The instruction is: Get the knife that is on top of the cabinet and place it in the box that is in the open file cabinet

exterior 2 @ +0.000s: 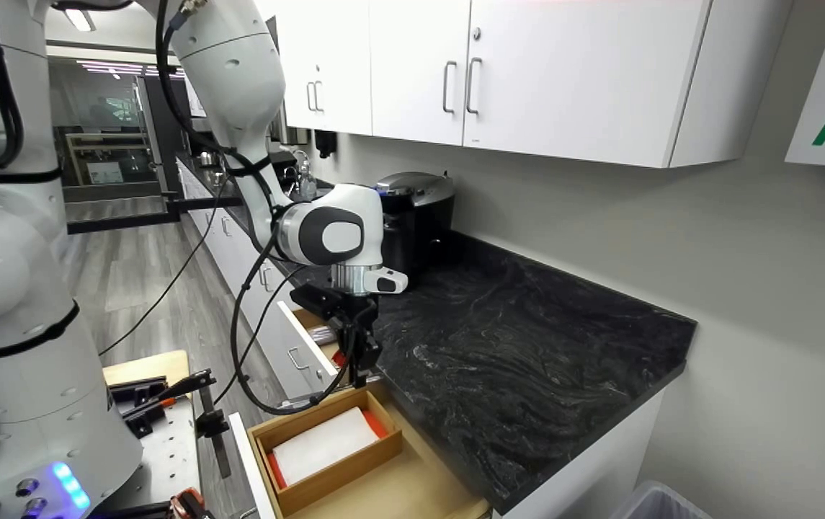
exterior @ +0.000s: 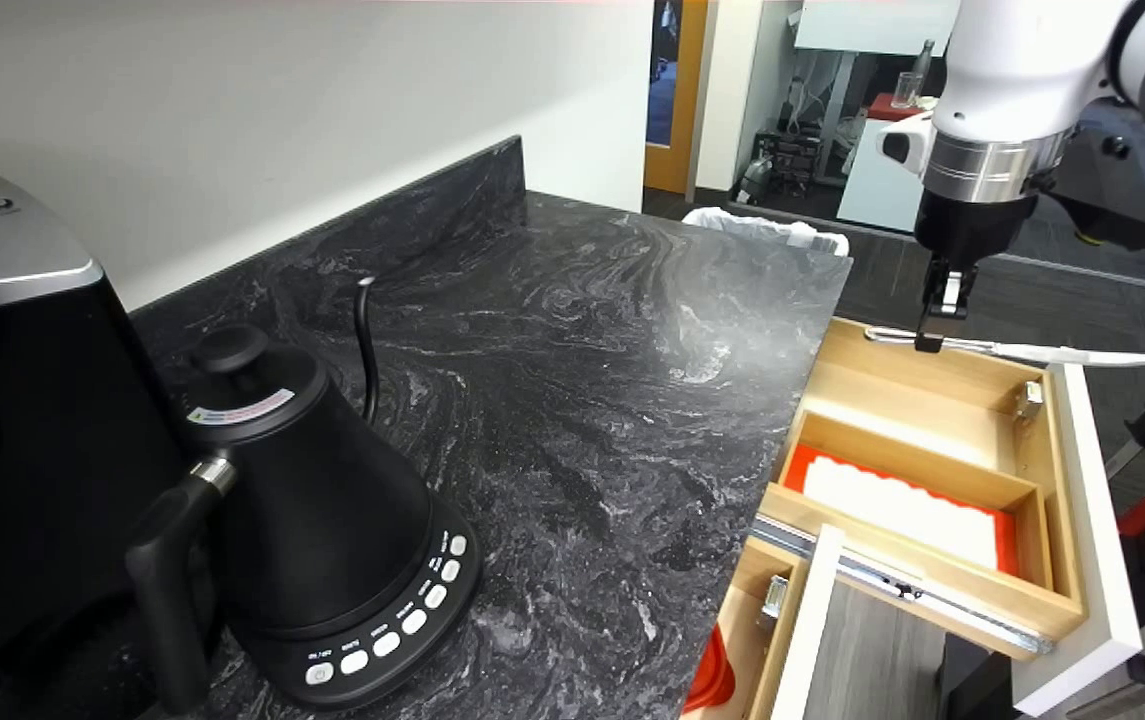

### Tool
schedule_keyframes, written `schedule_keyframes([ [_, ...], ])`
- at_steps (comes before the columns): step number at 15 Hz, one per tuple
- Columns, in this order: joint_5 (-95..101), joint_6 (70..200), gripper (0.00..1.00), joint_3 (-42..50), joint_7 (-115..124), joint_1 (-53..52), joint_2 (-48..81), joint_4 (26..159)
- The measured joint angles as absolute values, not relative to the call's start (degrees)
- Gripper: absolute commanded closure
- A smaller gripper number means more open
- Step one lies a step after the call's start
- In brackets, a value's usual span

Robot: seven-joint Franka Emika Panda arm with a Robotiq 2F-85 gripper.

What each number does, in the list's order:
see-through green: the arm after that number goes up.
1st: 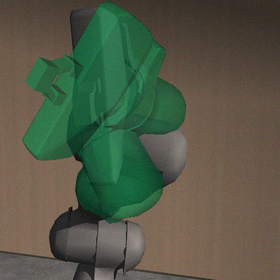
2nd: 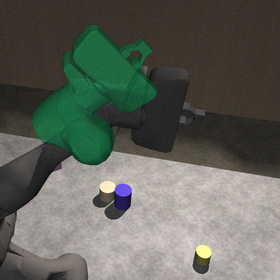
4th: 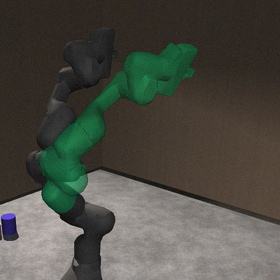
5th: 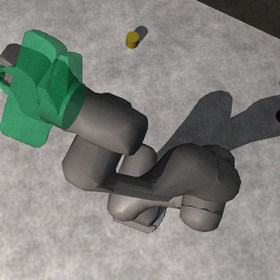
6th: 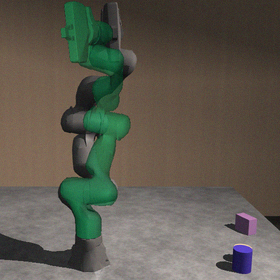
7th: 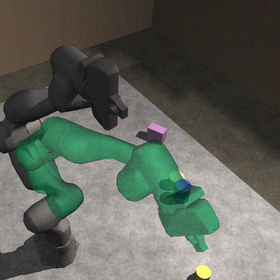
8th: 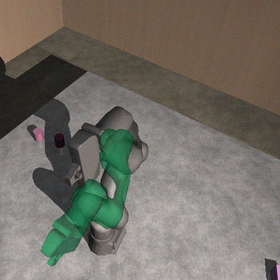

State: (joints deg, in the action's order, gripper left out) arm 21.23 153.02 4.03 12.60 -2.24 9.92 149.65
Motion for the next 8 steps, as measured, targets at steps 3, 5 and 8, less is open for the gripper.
schedule_keyframes([
  [3, 20.99, 153.08, 0.94, 4.06, 13.71, -2.27, 10.01, 149.62],
  [5, 20.78, 153.28, 0.94, 3.61, 13.71, -2.34, 10.29, 149.47],
  [8, 20.51, 154.26, 0.94, 2.93, 13.71, -2.59, 11.66, 148.71],
])
